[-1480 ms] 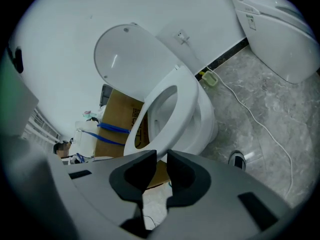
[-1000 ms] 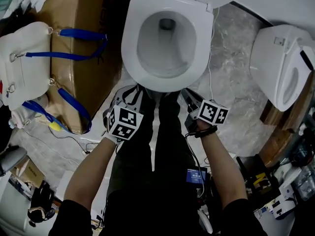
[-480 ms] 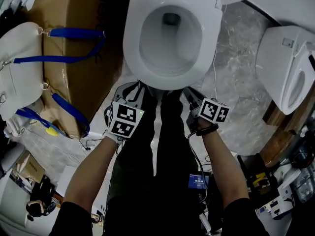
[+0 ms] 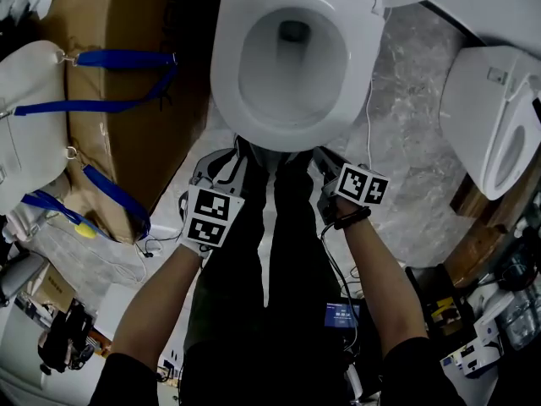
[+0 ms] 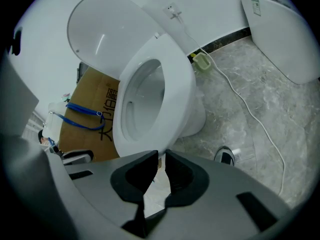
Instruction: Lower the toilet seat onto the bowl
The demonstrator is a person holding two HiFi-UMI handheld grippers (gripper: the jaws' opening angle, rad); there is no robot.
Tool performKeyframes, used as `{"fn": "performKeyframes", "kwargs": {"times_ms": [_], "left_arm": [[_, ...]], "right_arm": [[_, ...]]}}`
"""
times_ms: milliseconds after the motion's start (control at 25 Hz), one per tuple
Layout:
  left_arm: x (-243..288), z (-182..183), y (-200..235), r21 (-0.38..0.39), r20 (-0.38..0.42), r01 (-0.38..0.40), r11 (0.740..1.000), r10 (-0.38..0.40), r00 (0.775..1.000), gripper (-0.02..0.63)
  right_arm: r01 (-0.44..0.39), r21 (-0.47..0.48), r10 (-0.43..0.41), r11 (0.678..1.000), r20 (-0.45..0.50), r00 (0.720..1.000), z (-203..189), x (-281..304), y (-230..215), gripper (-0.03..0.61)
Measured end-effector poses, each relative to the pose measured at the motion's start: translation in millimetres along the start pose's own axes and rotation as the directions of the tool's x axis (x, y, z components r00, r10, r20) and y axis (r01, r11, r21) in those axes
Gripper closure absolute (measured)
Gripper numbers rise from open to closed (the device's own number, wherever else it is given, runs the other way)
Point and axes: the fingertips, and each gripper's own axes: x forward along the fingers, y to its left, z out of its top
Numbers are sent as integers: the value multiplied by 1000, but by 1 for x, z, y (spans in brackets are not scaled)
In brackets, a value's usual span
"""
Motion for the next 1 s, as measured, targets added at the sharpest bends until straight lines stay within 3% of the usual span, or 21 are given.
{"fn": "performKeyframes", "kwargs": {"times_ms": [240, 520, 760, 1000], "left_arm": [[-5, 9, -6, -14, 32, 10, 1000, -9, 999, 540], [-21, 14, -9, -8, 39, -10, 1000, 11, 999, 540], [-62, 51, -20, -11, 86, -15, 1000, 16, 996, 540], [-130, 132, -34, 13, 236, -23, 1000, 19, 971, 540]], "right_arm": [[-8, -11, 8, 1000, -9, 1000, 1, 4, -2, 512], [16, -109, -20, 994, -35, 999, 3, -14, 13, 512], [12, -199, 1, 980, 67, 998, 39, -69, 59, 512], [81, -378, 29, 922, 276, 961, 133, -156, 119, 512]]}}
